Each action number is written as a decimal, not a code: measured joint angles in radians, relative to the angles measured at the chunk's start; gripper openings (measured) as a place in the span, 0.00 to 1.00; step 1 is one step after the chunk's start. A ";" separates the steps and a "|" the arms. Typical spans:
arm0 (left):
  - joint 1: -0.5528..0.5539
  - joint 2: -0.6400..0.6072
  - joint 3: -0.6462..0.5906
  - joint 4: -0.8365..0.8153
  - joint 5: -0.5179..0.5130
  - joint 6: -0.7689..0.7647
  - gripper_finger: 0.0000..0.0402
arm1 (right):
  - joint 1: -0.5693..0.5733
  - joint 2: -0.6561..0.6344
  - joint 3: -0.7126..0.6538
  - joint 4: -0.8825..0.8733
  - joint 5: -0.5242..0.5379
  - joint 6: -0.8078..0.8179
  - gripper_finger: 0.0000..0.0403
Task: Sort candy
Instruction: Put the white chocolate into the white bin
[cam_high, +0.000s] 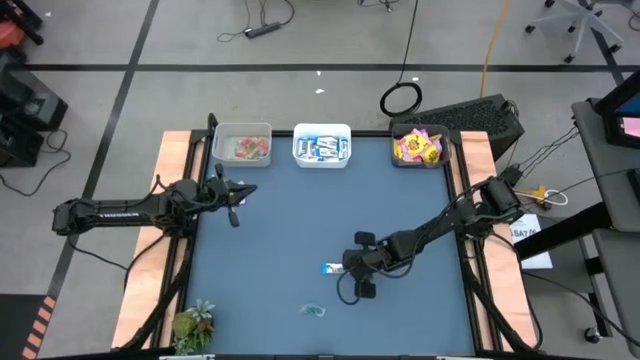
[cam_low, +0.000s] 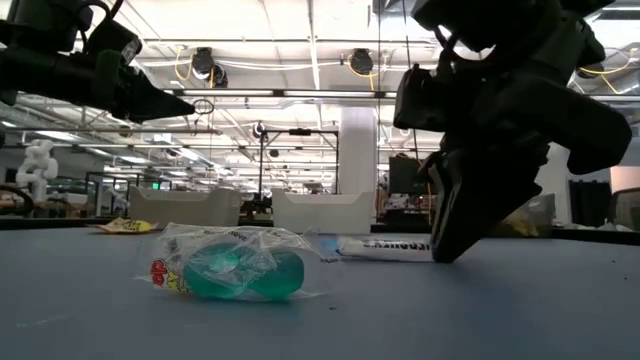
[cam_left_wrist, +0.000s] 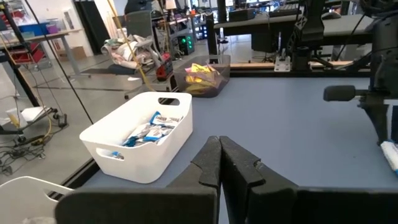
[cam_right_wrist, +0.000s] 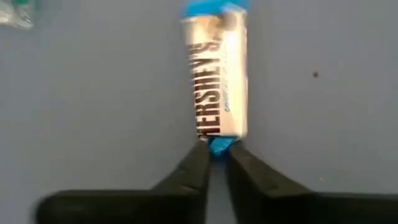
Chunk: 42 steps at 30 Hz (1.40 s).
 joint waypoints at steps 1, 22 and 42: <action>0.000 0.000 0.000 0.000 0.000 0.000 0.02 | 0.000 0.001 0.000 0.000 0.000 0.000 0.08; 0.000 0.000 0.000 0.001 0.000 0.000 0.02 | -0.105 -0.193 -0.006 -0.012 0.165 -0.088 0.00; 0.000 0.000 0.000 0.003 0.000 0.000 0.02 | -0.756 -0.148 0.265 -0.116 -0.006 -0.424 0.00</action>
